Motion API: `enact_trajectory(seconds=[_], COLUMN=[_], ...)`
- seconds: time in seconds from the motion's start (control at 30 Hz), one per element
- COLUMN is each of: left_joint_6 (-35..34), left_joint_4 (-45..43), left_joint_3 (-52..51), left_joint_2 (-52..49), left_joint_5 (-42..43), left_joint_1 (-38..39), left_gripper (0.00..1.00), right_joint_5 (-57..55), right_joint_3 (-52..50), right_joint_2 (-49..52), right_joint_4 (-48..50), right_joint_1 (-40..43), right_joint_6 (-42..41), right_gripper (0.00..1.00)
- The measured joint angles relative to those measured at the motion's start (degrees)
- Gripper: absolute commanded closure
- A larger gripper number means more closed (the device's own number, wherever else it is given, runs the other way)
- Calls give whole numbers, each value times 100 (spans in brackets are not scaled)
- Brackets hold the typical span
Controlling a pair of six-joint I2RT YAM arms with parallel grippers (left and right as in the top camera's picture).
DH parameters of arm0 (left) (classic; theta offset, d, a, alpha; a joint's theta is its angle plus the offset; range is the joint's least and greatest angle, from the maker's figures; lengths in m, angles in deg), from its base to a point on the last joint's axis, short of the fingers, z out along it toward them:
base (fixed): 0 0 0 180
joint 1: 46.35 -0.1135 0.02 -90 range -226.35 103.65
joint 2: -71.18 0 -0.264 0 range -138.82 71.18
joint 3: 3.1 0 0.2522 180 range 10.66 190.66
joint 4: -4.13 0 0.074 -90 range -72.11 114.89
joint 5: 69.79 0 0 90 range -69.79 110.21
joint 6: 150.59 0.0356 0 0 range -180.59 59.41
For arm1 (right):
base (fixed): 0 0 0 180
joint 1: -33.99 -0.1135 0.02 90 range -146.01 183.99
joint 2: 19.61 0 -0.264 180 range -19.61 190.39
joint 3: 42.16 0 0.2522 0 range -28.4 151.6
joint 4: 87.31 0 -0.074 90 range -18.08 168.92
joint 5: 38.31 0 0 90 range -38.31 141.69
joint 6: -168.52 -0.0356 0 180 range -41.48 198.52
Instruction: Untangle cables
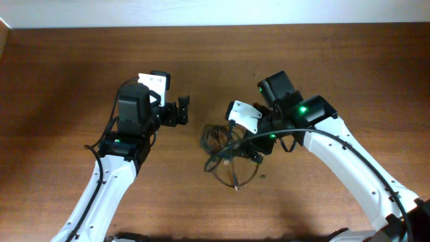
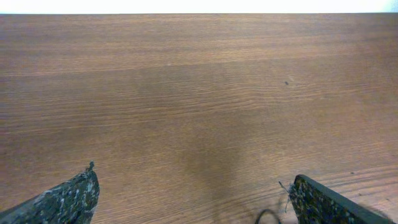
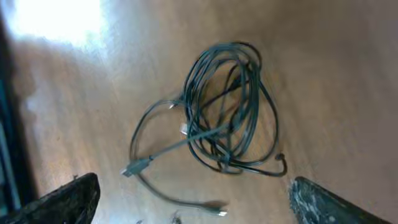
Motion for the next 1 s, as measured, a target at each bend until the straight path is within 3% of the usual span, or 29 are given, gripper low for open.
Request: enact_trajectory(seconds=[0.07,0.1,0.13,0.2,0.27,0.3,0.43,0.53,0.57,0.6,0.67,0.7,0.73,0.77,0.8,0.87,0.9,1.0], left_joint_6=[0,0,-22,-417,-1062,-1281,-1561,-1565,-1565,-1565,-1565,-1565,-1565,-1565,-1585,-1475,-1115,431], left_joint_4=[-2,-2,7,15,92,339,1036,1082,1082,1104,1237,1268,1274,1287,1298,1335,1333,1386], left_joint_3=[0,0,0,0,0,7,11,11,11,11,11,11,11,11,11,11,11,11], left_joint_2=[0,0,0,0,0,0,0,0,0,0,0,0,0,0,0,0,0,0], left_joint_5=[-72,-83,-87,-129,-214,-232,-275,-273,-271,-273,-271,-271,-271,-271,-271,-37,503,2909], left_joint_1=[-94,-129,-245,-426,-813,-984,-1196,-1196,-1196,-1196,-1196,-1196,-1196,-1196,-1196,-1200,-1213,-1222], left_gripper=[1,1,1,1,1,1,1,1,1,1,1,0,7,21,25,9,3,1], right_joint_5=[-68,-81,-17,120,44,-260,-968,-1399,-1482,-1740,-2028,-2100,-2109,-2076,-1978,-1659,-1495,-529], right_joint_3=[109,212,422,450,428,407,306,299,299,299,299,299,297,299,299,299,299,323], right_joint_2=[2,2,0,20,247,678,1919,2382,2483,2638,2732,2732,2732,2732,2730,2634,2417,1676], right_joint_4=[101,321,568,619,833,885,2024,2485,2498,2446,2391,2476,2562,2649,2684,2750,2691,2684], right_joint_1=[0,0,0,-238,-767,-1003,-695,-610,-610,-599,-485,-398,-341,-271,-223,-232,-236,-229], right_joint_6=[-691,-1628,-3246,-5038,-5956,-7211,-10721,-12686,-13062,-13407,-13567,-13390,-13129,-12640,-12122,-10756,-10085,-9073], right_gripper=[2,1,2,2,2,2,4,7,17,46,96,96,96,96,96,96,96,96])
